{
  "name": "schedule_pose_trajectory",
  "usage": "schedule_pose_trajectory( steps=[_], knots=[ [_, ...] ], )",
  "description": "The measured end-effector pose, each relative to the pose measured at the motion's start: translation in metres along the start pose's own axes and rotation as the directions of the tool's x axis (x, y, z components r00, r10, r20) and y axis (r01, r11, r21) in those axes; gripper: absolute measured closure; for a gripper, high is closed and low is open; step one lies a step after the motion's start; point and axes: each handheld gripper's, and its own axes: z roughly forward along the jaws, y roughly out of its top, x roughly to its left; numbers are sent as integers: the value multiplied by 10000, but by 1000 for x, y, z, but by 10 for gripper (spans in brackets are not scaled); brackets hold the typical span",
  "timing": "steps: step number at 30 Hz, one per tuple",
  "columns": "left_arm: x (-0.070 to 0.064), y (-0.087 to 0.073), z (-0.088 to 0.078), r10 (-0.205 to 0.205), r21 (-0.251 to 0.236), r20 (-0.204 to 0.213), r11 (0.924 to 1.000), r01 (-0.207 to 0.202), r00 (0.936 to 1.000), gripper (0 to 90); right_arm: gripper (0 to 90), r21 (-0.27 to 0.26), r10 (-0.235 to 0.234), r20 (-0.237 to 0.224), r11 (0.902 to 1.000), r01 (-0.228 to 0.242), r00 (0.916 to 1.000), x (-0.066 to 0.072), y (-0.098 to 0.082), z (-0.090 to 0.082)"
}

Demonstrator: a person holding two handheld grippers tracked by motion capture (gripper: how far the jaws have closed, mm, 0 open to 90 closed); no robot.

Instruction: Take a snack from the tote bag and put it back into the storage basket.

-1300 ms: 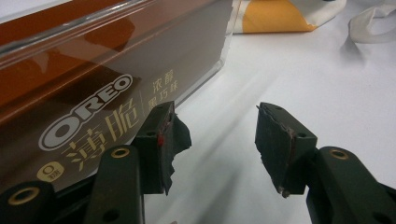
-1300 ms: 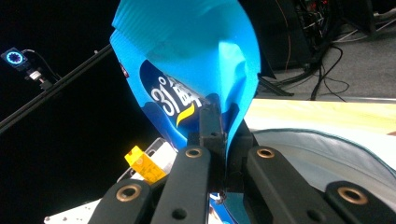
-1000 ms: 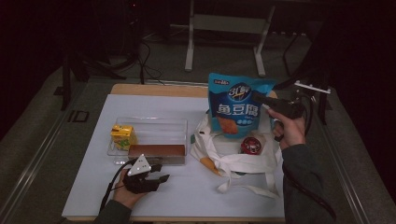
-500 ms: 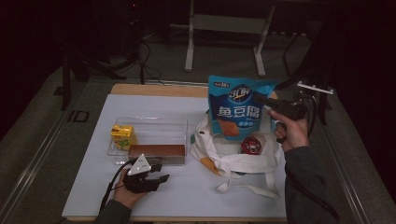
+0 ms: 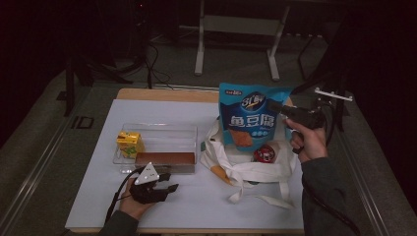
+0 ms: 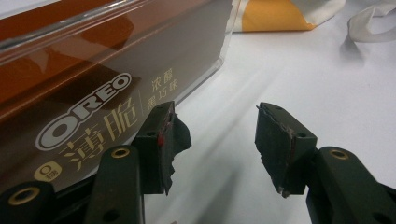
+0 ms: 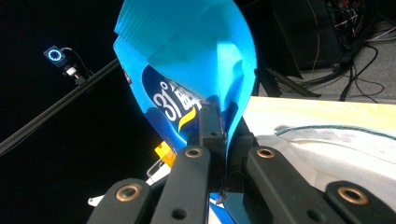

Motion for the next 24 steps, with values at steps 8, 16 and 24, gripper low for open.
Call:
schedule_pose_trajectory(
  steps=[8,16,24],
  knots=[
    [0,0,0,8,20,18,10000,-9,10000,484,897,-52,-38,-159,10000,38,9999,4,2,-1],
    [0,0,0,19,23,11,10000,-19,10000,484,897,-50,-234,-496,9997,232,9985,15,5,2],
    [0,0,0,31,33,26,10000,-31,10000,484,897,-32,-290,-893,9996,288,9956,26,9,8]
  ],
)
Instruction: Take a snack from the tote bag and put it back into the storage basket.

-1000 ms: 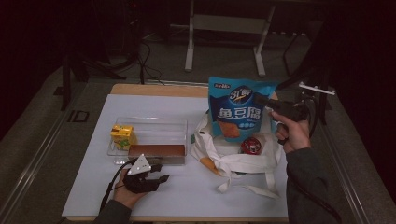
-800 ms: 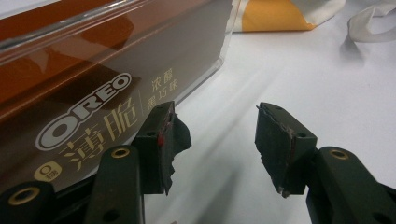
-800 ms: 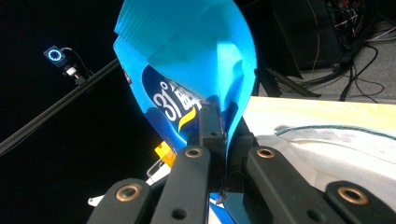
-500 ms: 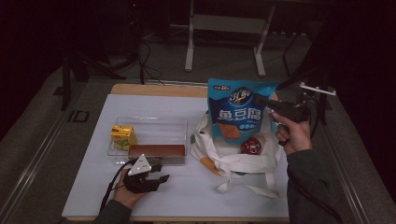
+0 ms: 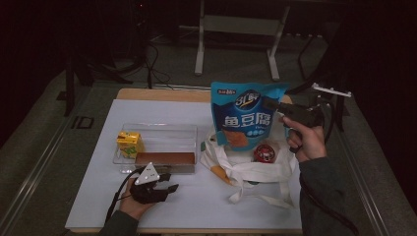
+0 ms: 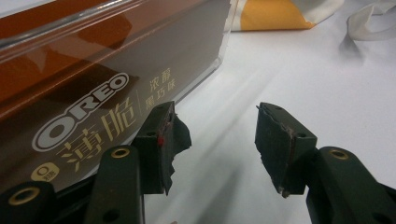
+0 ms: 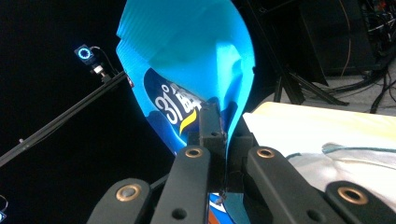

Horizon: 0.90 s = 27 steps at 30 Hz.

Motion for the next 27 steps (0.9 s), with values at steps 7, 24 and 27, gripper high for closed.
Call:
schedule_pose_trajectory(
  steps=[7,24,27],
  knots=[
    [0,0,0,1,0,2,10000,-1,10000,484,897,-37,51,-277,10000,-52,9996,4,2,7],
    [0,0,0,8,3,15,10000,-8,10000,484,897,-72,-34,-647,10000,29,9979,18,8,21],
    [0,0,0,13,8,18,10000,-13,10000,484,897,-23,-60,-733,10000,59,9973,20,8,25]
  ],
)
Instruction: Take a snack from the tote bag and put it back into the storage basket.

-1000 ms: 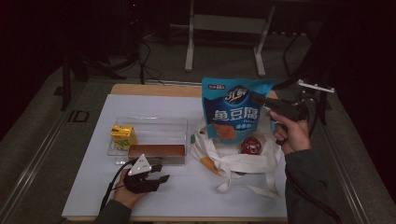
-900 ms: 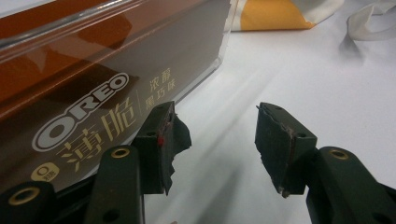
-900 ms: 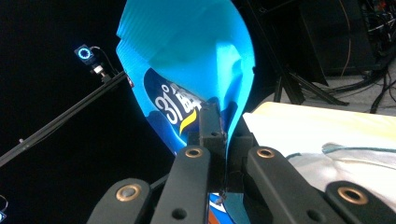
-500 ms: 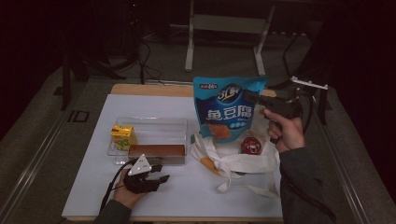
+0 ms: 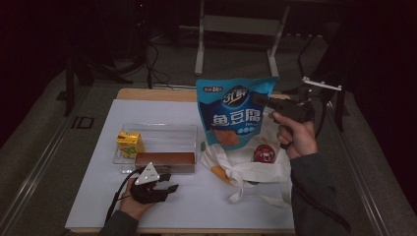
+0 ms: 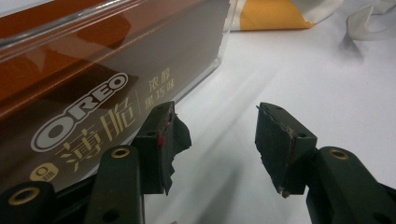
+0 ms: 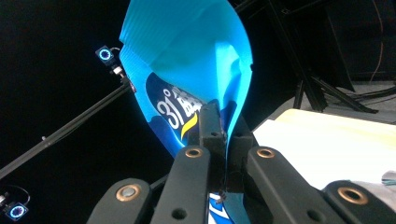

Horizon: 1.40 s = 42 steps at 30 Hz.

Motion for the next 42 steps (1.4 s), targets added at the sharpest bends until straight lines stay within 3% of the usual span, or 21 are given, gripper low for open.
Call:
schedule_pose_trajectory(
  steps=[42],
  knots=[
    [-1,0,0,111,20,33,9999,-111,9999,484,896,153,219,-657,9997,-209,9976,25,1,78]
  ],
)
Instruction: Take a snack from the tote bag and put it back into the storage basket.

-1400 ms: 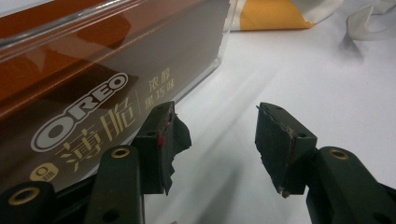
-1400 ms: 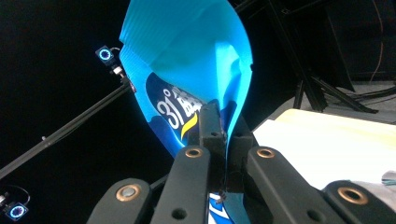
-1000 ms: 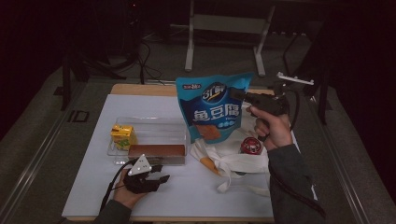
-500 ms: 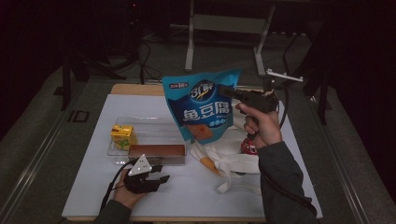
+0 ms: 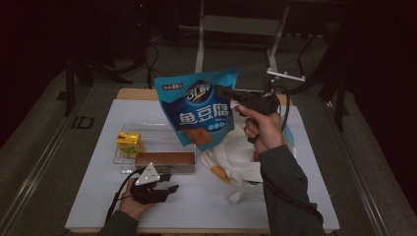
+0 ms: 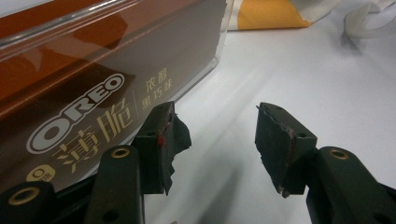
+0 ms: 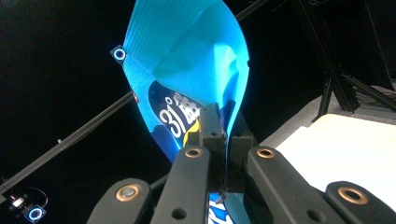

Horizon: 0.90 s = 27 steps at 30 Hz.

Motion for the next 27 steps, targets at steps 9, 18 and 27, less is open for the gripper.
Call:
schedule_pose_trajectory(
  steps=[9,18,27],
  knots=[
    [0,0,0,-2,-12,2,10000,2,10000,484,896,99,199,18,9998,-199,9998,0,2,21],
    [0,0,0,-20,-71,0,10000,20,10000,483,896,110,266,39,9996,-266,9996,-2,5,41],
    [-1,0,-1,20,-85,-11,10000,-20,10000,482,896,251,478,76,9985,-479,9988,-10,1,65]
  ],
)
